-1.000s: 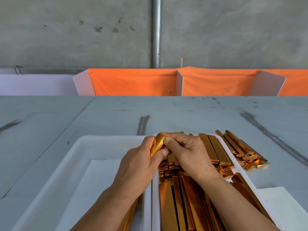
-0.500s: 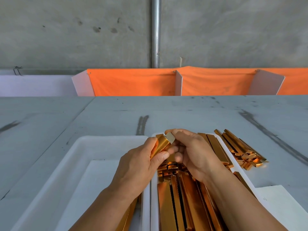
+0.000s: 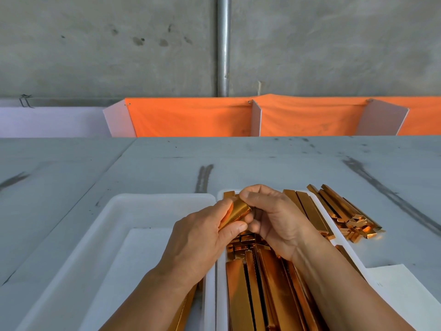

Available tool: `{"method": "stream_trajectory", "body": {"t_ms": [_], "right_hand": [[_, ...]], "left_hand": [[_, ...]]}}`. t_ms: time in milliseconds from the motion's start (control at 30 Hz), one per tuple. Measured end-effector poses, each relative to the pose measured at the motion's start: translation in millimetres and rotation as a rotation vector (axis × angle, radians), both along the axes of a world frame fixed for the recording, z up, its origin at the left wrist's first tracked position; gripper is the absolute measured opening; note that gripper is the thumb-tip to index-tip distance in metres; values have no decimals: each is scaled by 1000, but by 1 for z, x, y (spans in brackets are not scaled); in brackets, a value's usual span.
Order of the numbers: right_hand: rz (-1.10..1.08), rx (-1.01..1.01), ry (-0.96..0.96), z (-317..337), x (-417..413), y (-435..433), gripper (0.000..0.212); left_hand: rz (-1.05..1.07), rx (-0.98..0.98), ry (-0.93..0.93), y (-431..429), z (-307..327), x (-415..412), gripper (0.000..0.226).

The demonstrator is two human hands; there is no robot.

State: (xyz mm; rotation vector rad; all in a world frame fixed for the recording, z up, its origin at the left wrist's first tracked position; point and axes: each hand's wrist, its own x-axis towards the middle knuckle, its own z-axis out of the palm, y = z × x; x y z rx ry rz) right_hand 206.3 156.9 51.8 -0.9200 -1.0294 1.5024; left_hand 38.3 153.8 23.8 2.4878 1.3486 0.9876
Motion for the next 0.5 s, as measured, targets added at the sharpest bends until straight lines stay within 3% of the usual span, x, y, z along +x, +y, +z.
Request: {"method": "stream_trajectory", "body": {"t_ms": [500], "right_hand": [[-10, 12, -18, -1, 4, 1, 20]], "left_hand": [[40, -76, -12, -3, 1, 2, 67]]}}
